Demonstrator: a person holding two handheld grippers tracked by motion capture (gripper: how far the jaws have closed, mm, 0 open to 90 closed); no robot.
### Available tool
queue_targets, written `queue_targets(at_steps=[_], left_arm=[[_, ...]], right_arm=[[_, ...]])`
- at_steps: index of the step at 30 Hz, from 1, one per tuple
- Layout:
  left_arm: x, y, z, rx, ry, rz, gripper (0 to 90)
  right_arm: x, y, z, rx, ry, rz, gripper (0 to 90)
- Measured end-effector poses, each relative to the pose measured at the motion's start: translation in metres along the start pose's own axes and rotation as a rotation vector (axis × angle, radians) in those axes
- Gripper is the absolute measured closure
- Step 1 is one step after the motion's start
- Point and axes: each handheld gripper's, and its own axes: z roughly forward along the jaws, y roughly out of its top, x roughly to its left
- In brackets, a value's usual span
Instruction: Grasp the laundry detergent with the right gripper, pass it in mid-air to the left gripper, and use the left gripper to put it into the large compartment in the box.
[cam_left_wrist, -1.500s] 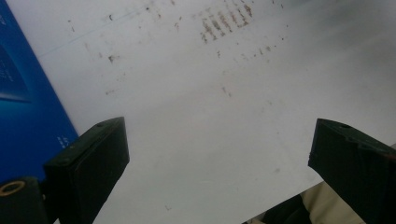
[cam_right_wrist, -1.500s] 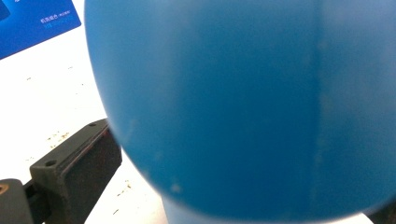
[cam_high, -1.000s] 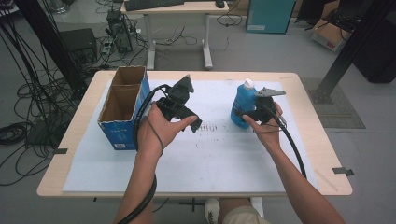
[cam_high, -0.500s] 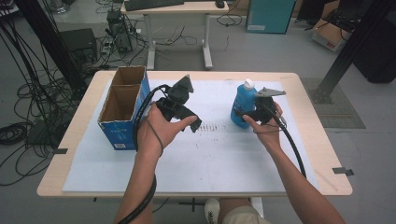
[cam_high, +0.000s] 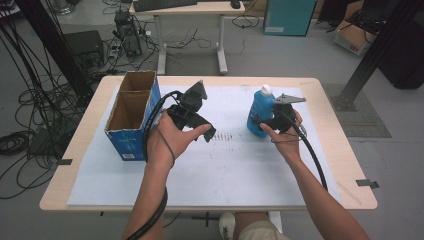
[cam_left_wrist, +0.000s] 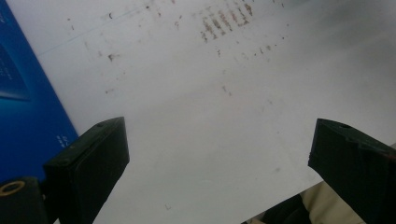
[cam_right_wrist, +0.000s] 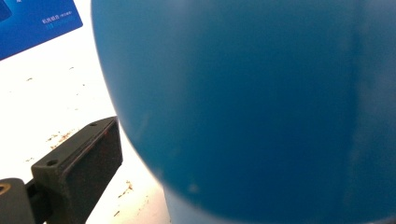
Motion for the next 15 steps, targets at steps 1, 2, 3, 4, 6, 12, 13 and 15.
queue_targets(at_steps=[1,2,3,4,6,12,13,15], left_arm=[[-0.0001,0.0001,0.0002,0.001,0.001,0.0,5.3],[-0.0001,0.0002,0.0003,0.004,0.002,0.002,5.3],[-0.0002,0.0002,0.0004,0.006,0.0,0.001,5.3],[-0.0002,0.0002,0.0004,0.006,0.0,0.001,5.3],[-0.0005,0.0002,0.0004,0.004,0.001,0.001,5.3],[-0.0005,0.0005,0.0001,0.006,0.001,0.006,5.3],[-0.0005,0.0006,0.0002,0.007,0.002,0.007,5.3],[-0.0005,0.0006,0.0001,0.007,0.002,0.007,5.3]], right_arm=[[0.0,0.0,0.0001,-0.002,0.0,-0.001,1.5],[0.0001,0.0001,-0.0002,0.001,-0.001,-0.001,1.6],[0.0004,-0.0001,-0.0001,-0.003,-0.002,0.003,1.5],[0.0003,0.0,-0.0004,-0.001,-0.002,0.001,1.6],[0.0001,0.0,-0.0003,-0.003,-0.001,-0.002,1.5],[0.0003,-0.0001,-0.0003,0.0,-0.001,-0.003,1.6],[0.0003,-0.0002,-0.0002,0.0,0.0,-0.005,1.7],[0.0007,-0.0004,0.0,-0.001,-0.001,-0.002,1.7]])
